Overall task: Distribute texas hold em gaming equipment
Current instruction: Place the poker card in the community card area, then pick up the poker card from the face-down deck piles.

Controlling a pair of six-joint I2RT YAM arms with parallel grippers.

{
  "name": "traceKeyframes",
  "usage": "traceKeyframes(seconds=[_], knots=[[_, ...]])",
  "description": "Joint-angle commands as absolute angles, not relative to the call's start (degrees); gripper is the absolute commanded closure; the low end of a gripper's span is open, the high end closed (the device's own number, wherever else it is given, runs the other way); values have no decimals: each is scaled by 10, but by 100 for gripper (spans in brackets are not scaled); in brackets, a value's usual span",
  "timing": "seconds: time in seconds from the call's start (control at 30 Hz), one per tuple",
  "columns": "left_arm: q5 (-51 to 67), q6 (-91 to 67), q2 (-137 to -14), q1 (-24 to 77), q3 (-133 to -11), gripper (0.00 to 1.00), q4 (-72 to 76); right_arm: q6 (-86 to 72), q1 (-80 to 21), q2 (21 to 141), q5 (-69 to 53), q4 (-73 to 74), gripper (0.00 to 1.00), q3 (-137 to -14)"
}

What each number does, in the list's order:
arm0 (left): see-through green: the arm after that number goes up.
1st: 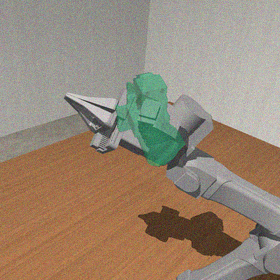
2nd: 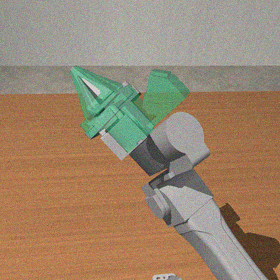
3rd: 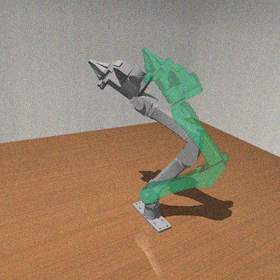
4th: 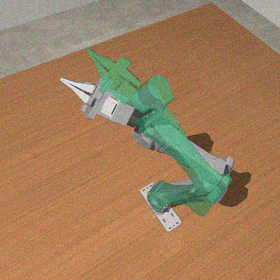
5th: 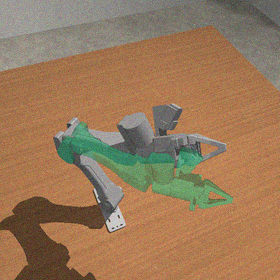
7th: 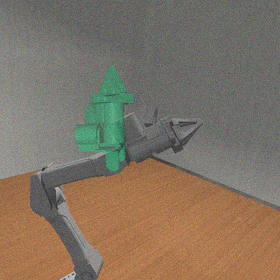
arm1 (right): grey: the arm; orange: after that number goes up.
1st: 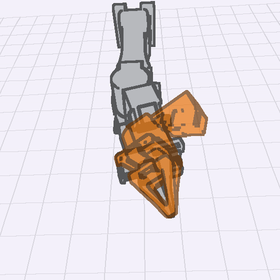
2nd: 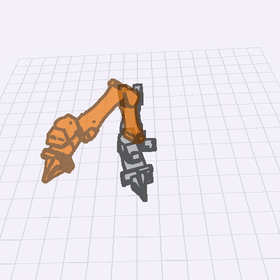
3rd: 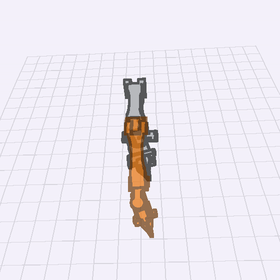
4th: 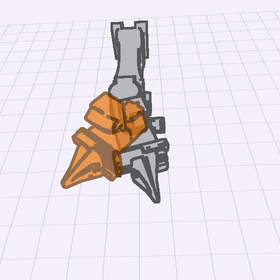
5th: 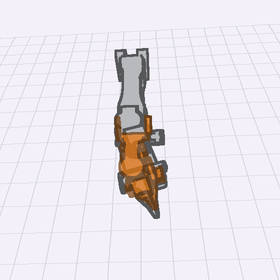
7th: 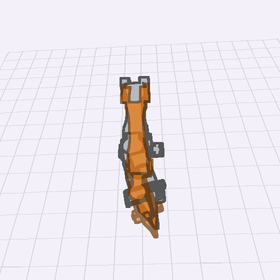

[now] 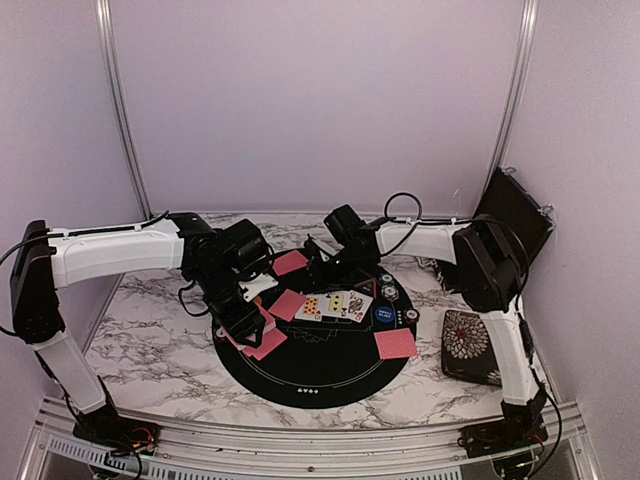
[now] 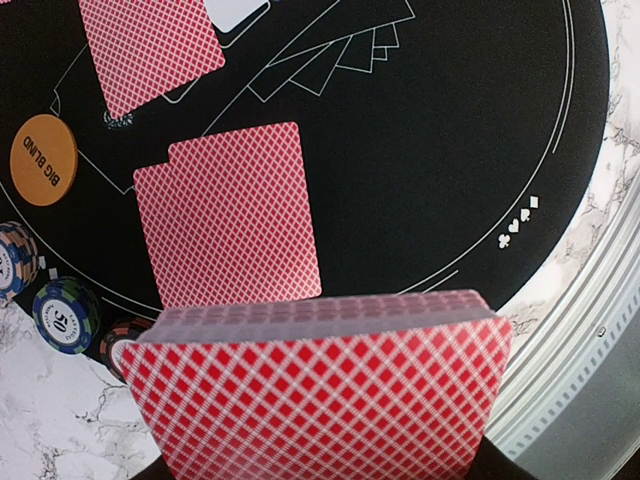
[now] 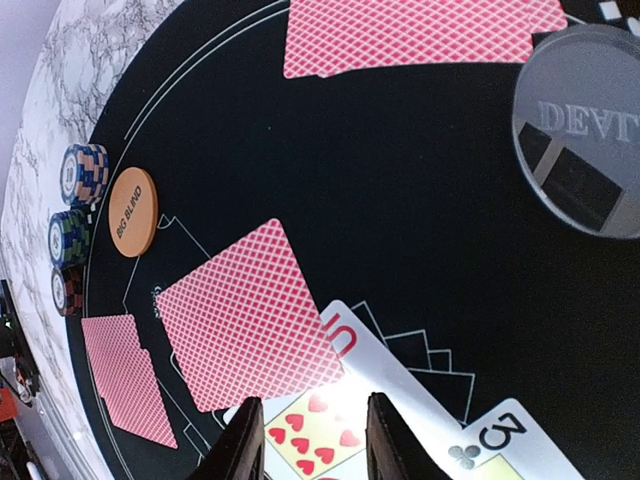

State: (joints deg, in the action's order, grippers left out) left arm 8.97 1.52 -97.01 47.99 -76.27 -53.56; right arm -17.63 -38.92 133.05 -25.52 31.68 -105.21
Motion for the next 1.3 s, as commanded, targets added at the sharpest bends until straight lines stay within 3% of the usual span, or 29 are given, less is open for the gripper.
traceKeyframes(seconds=[0.0,0.3,0.53,0.9,1.27], knots=[[96,16,-952,478,-762,45,-530,-204,-388,1258,-281,270,66,-1009],[93,16,-948,478,-762,45,-531,-395,-389,1156,-443,-19,53,-786],[93,15,-949,479,-763,45,-530,-513,-415,1139,-491,-176,42,-698],[94,15,-950,479,-763,45,-530,-660,-450,1147,-487,-365,35,-623],[94,16,-951,478,-764,45,-530,-706,-473,1168,-485,-413,35,-621]])
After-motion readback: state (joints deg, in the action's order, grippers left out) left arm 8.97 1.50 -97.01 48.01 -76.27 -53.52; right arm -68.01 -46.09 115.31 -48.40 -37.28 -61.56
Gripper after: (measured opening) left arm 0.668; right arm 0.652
